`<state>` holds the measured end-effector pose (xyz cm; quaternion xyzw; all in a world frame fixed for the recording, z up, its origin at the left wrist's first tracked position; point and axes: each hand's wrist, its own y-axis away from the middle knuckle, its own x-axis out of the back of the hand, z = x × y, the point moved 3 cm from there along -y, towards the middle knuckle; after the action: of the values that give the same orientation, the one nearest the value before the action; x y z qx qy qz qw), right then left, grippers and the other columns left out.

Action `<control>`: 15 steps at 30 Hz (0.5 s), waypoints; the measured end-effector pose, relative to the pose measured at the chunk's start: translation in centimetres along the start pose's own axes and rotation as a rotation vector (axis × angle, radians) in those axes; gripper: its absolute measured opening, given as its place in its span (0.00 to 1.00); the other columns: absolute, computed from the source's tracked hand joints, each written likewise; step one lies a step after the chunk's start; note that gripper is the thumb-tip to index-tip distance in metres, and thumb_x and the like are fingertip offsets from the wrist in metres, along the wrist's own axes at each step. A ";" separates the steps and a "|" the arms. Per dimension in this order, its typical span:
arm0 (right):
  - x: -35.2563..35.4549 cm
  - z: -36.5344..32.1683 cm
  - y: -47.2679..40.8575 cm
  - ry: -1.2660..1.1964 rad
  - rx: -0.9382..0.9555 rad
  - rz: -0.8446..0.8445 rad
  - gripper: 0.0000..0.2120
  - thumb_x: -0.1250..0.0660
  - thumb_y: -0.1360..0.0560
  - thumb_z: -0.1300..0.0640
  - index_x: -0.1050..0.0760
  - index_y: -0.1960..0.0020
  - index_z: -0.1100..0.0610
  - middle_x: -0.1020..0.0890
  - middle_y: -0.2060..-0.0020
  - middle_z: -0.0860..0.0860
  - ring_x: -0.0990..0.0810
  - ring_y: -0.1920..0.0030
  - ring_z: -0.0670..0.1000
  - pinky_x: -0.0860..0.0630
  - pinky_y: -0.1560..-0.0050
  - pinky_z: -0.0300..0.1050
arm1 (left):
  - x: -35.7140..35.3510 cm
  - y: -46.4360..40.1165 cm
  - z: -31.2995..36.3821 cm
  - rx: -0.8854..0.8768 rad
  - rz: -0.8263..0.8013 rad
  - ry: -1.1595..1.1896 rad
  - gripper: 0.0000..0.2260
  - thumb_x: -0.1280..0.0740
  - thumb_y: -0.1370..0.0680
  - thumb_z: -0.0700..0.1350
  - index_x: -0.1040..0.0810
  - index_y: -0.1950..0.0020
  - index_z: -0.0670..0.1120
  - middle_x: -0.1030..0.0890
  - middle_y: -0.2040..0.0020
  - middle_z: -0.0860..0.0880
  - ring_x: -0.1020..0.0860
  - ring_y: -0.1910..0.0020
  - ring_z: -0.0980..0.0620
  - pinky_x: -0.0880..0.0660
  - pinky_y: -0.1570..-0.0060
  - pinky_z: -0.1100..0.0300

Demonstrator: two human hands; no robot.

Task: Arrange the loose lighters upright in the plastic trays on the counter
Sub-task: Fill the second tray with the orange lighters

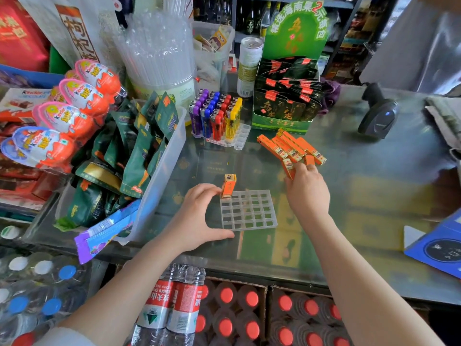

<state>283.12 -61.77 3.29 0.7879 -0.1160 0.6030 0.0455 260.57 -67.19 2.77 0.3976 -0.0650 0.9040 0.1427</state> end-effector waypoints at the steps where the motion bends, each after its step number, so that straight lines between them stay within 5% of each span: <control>1: 0.0 -0.2 -0.1 -0.006 0.029 -0.008 0.11 0.38 0.25 0.58 0.27 0.45 0.62 0.25 0.43 0.61 0.25 0.48 0.63 0.26 0.55 0.53 | 0.2 0.1 0.0 -0.003 0.012 -0.003 0.37 0.23 0.38 0.54 0.35 0.34 0.47 0.39 0.39 0.57 0.42 0.39 0.63 0.46 0.37 0.68; 6: -0.3 -1.9 0.2 -0.169 0.367 -0.074 0.13 0.39 0.27 0.69 0.22 0.47 0.58 0.21 0.48 0.56 0.25 0.50 0.61 0.24 0.56 0.53 | 1.2 0.8 -0.7 0.005 0.024 -0.032 0.37 0.24 0.38 0.55 0.35 0.34 0.47 0.39 0.40 0.59 0.43 0.38 0.64 0.47 0.38 0.69; 9: -0.8 -3.0 1.3 -0.233 0.514 -0.140 0.19 0.41 0.32 0.76 0.21 0.50 0.59 0.22 0.45 0.57 0.25 0.51 0.62 0.25 0.51 0.54 | 1.2 1.6 -1.3 -0.007 -0.023 -0.052 0.41 0.29 0.41 0.65 0.35 0.33 0.47 0.39 0.39 0.58 0.43 0.37 0.64 0.45 0.35 0.65; 12: -0.8 -3.7 2.6 -0.338 0.523 -0.134 0.19 0.43 0.33 0.76 0.21 0.52 0.60 0.25 0.41 0.58 0.23 0.50 0.62 0.26 0.52 0.50 | 1.1 2.5 -1.3 -0.065 -0.053 -0.073 0.41 0.34 0.42 0.68 0.32 0.35 0.46 0.38 0.39 0.58 0.45 0.37 0.66 0.49 0.36 0.70; 15: -0.5 -3.6 3.1 -0.382 0.281 -0.044 0.19 0.42 0.29 0.69 0.29 0.40 0.57 0.29 0.39 0.56 0.22 0.55 0.60 0.27 0.60 0.47 | 0.9 3.0 -1.4 -0.081 -0.047 -0.072 0.41 0.34 0.42 0.68 0.32 0.35 0.46 0.38 0.39 0.58 0.46 0.37 0.67 0.47 0.36 0.67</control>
<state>278.90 -64.00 3.56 0.8887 -0.0203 0.4520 -0.0741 258.09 -69.57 2.49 0.4252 -0.0975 0.8821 0.1776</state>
